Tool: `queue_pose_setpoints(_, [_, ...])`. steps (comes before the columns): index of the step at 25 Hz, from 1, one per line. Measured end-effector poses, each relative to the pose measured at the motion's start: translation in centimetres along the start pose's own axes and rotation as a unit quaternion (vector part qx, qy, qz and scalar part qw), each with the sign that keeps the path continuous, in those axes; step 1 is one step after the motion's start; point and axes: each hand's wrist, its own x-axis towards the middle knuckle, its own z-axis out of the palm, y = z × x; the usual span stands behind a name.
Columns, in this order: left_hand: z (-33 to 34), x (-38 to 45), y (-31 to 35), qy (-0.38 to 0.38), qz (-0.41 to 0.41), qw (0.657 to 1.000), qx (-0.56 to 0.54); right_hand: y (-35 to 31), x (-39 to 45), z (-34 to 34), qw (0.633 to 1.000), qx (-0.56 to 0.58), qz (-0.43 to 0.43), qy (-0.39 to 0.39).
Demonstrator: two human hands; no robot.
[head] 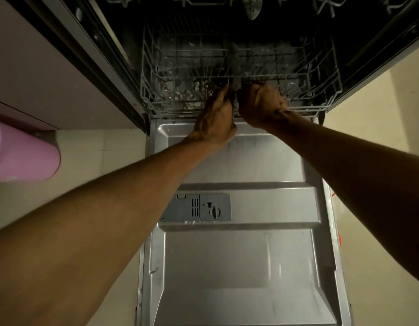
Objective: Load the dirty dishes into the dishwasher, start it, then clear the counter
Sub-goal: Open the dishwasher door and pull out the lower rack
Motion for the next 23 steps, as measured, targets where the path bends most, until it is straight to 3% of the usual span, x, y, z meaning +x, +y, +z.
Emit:
queue_pose_setpoints(7, [0.8, -3.1, 0.9, -0.008, -0.027, 0.999, 0.018, -0.1, -3.4, 1.5, 0.999, 0.02, -0.008, -0.027])
queue_pose_setpoints(16, [1.2, -9.3, 3.3, -0.008, -0.047, 0.999, -0.008, -1.4, -10.3, 3.1, 0.999, 0.041, 0.002, 0.03])
queue_pose_setpoints(23, [1.4, -15.2, 5.3, -0.061, -0.085, 0.994, -0.025, -2.8, -16.8, 3.3, 0.995, 0.09, 0.035, -0.022])
